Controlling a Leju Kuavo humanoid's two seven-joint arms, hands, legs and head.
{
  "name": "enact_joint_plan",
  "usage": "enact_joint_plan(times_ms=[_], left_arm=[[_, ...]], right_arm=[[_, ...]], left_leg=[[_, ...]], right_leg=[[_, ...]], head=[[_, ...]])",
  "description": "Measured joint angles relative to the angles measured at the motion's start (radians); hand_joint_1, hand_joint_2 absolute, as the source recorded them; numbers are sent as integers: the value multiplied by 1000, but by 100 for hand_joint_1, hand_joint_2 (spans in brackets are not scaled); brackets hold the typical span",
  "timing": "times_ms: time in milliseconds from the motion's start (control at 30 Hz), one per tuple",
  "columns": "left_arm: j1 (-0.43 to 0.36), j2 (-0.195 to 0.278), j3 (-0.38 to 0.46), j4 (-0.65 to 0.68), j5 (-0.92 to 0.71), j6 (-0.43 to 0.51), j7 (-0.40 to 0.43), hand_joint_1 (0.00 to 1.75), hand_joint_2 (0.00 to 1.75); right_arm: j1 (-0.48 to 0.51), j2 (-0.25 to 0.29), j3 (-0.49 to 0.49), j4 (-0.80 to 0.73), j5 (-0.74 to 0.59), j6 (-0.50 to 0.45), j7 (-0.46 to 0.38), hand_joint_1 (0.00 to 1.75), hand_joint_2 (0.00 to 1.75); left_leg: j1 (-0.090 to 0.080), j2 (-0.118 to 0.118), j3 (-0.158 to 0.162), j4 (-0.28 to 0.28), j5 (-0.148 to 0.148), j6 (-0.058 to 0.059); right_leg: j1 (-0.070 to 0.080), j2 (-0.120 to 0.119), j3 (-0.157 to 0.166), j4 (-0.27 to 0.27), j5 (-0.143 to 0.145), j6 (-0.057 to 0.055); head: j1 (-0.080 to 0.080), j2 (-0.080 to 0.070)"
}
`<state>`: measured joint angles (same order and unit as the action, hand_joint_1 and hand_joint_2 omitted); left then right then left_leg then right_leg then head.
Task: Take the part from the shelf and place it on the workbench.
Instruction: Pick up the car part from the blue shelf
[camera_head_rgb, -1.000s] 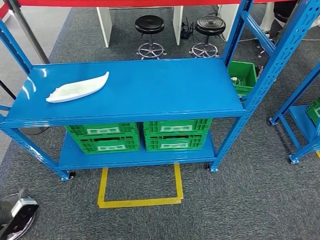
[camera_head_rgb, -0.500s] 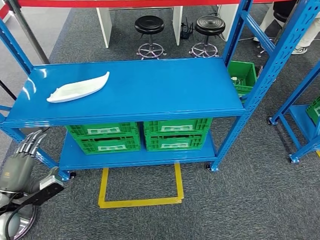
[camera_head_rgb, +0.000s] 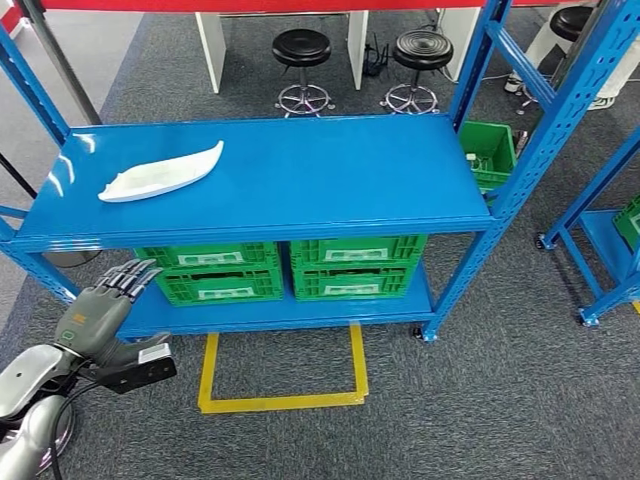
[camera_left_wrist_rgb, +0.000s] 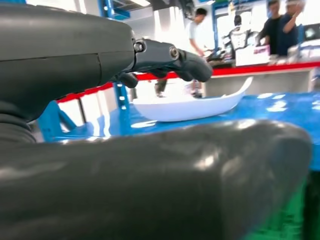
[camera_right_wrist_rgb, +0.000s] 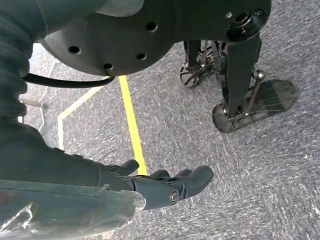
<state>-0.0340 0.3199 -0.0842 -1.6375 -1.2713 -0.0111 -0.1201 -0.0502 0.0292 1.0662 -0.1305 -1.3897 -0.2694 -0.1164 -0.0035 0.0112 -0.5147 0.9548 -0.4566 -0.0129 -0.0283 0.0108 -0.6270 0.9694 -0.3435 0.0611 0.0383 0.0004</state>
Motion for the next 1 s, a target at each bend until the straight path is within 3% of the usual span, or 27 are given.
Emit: enact_joint_plan(times_ms=[233, 767, 1000], left_arm=[[-38, 48, -85, 10, -52, -65, 109, 0, 0], [-60, 71, -139, 32, -45, -82, 114, 0, 0], [-59, 74, -146, 36, -27, -89, 114, 0, 0]], right_arm=[[-5, -3, 23, 2, -16, 9, 2, 0, 175], [-6, -4, 41, 3, -33, 6, -1, 0, 175], [-6, -4, 48, 3, -39, 4, -1, 0, 175]], left_leg=[[3, 0, -4, 0, 2, -5], [3, 0, -9, 1, 4, -8], [-4, 0, -13, 3, 0, 4]], right_leg=[[3, 0, -7, 5, -1, -2], [3, 0, -12, 9, 0, -4], [-5, 0, -10, 9, 7, 7]], head=[[0, 0], [0, 0], [0, 0]])
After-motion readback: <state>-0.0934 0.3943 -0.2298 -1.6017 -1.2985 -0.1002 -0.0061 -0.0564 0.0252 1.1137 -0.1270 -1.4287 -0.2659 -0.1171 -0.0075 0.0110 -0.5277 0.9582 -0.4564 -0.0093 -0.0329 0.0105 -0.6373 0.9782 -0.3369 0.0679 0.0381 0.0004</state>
